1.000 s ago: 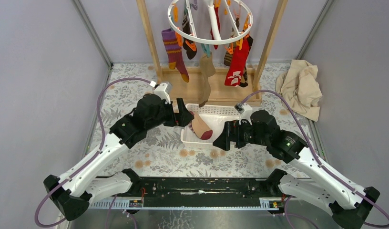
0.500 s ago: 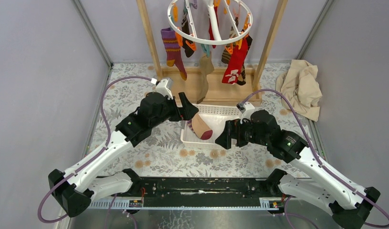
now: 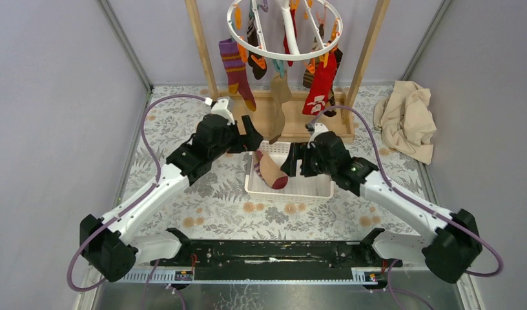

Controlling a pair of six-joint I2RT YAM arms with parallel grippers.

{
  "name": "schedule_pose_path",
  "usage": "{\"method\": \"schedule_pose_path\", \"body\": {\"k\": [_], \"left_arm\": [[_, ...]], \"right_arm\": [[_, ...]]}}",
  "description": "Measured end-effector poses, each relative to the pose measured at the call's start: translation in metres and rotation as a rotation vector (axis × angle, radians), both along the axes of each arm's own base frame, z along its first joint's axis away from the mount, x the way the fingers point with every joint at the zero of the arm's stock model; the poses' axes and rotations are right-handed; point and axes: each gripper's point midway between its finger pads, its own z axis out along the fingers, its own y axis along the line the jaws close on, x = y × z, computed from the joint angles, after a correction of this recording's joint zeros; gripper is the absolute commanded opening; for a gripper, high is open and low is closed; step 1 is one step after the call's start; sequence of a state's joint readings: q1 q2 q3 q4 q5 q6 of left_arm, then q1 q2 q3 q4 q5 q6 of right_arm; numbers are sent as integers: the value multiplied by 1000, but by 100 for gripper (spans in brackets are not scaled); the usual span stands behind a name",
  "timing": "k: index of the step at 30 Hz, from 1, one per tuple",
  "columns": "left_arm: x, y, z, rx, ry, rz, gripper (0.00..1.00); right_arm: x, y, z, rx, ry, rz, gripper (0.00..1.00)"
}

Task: Remove the socks clipped to the hanger
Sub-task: Remove the sock from the hanger.

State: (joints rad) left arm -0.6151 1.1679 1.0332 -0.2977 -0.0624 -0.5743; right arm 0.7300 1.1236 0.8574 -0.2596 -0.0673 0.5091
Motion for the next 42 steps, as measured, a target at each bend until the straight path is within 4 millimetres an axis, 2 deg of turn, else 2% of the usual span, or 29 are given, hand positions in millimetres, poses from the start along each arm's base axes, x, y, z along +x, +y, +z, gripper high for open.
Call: {"method": "schedule_pose_path", "body": {"k": [5,8,10,12,13,16,18,21,26,34,36,37,38,39,40,42], "left_arm": [[24,11,-27,46,34,29,98],[32,6,-40,64,49,15,98],[37,3,-46,68,52,10,98],[42,2,-47,65,46,9,98],[47,1,-46,61,41,13,98],[57,2,-40,55,30,26,98],[62,1,-34,53,17,28,98],[64,1,-25,49,-4,27,99],[59,4,-23,58,-4,24,98],[50,10,-11,60,-18,22,98],[48,12,-11,67,-17,23,98],[48,12,-12,70,-15,22,98],[48,13,-12,72,-14,22,98],[48,13,-13,74,-14,22,98],[48,14,-12,74,-14,24,99],[49,15,-12,76,-15,29,98]], "right_arm": [[59,-11,-10,21,-10,-124,69],[84,-8,5,39,-65,-138,63],[99,1,21,56,-122,-124,64],[115,10,39,80,-195,-112,71],[122,14,44,91,-232,-108,79],[137,20,45,101,-292,-106,95],[144,23,39,103,-317,-103,99],[153,28,22,106,-334,-104,100],[164,35,-10,109,-336,-104,100],[184,50,-29,151,-380,-103,99],[189,53,-34,155,-382,-105,92],[191,54,-35,156,-383,-105,83],[193,55,-37,157,-383,-106,68],[194,56,-38,157,-385,-105,44],[194,56,-37,158,-387,-104,33],[195,57,-34,163,-393,-103,29]]}}
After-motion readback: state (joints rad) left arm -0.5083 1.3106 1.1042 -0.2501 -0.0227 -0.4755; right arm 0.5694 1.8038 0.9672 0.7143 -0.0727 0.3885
